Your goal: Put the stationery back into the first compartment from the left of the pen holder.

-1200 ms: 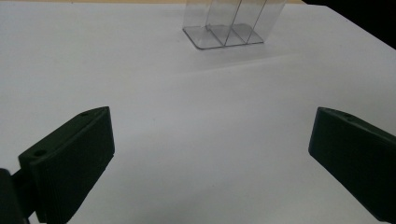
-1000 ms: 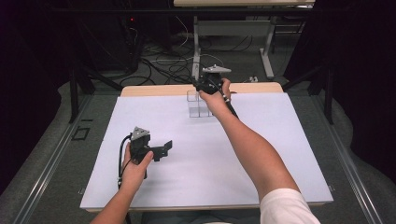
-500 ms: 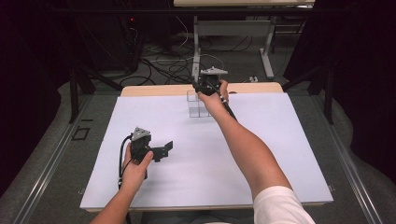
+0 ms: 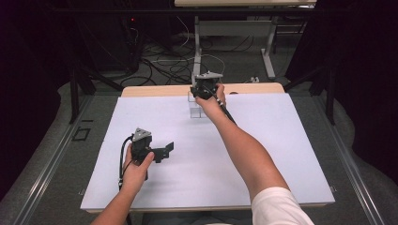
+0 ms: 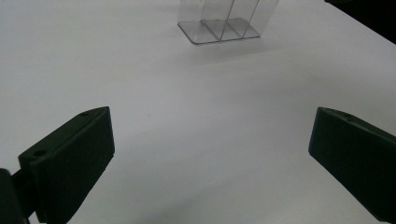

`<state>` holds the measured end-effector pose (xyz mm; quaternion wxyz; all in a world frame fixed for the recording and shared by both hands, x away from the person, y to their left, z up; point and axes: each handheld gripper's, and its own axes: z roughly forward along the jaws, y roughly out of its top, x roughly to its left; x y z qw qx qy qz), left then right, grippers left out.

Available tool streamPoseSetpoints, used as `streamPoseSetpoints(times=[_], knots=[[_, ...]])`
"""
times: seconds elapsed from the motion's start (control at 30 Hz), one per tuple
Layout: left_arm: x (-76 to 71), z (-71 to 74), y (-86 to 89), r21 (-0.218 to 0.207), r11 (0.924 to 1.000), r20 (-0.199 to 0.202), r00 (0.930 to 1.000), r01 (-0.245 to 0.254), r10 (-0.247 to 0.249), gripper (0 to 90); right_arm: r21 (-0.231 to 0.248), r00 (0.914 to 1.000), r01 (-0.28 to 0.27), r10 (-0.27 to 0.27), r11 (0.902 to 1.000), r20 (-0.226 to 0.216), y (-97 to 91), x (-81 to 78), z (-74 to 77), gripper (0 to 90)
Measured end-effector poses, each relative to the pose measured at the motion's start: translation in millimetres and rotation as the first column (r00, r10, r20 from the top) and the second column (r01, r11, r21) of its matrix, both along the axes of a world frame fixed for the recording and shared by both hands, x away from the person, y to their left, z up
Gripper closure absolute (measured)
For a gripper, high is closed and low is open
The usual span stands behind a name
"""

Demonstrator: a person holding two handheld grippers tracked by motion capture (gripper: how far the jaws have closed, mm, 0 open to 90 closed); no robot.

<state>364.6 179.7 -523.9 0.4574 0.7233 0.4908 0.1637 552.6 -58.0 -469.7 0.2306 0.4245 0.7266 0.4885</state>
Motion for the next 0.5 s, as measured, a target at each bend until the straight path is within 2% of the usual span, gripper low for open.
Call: streamPoseSetpoints(times=[0.33,0.5], knots=[[0.1,-0.3,0.1,0.002,1.0,-0.003,1.0,0.0,0.0,0.2,-0.027,0.9999,-0.012,0.012,0.9996,-0.009,2.9,0.7,-5.3,78.8],[0.3,-0.7,-0.3,-0.001,1.0,-0.008,1.0,-0.003,0.003,0.2,-0.042,0.9996,-0.021,0.02,0.9989,-0.022,0.6,-0.9,-4.0,64.5]])
